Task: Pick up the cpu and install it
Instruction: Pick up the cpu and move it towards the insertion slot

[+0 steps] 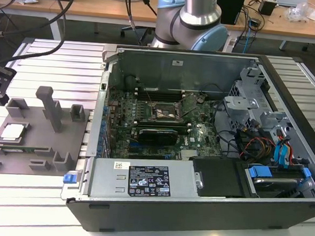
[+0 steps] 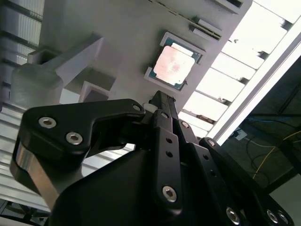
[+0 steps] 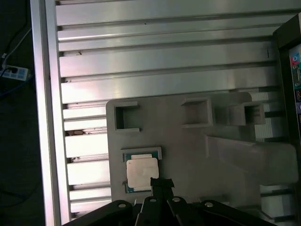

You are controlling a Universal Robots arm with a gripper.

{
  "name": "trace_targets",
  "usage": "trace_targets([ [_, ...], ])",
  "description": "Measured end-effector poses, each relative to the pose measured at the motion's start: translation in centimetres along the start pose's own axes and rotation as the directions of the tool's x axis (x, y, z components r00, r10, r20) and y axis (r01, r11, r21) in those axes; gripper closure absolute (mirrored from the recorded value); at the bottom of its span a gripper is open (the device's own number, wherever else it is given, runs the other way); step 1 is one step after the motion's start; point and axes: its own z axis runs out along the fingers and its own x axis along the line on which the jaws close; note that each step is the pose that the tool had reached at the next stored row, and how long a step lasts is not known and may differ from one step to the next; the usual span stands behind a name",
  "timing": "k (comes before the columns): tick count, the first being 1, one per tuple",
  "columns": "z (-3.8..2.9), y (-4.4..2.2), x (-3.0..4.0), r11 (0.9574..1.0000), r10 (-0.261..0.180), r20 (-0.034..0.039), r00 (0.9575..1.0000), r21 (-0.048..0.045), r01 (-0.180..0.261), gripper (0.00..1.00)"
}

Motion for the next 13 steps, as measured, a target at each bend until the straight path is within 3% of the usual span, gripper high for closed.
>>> trace_targets([
  [13, 0.96, -0.13, 0.99, 1.0000, 0.000, 0.0000, 1.0000, 0.0000, 0.000, 0.89],
])
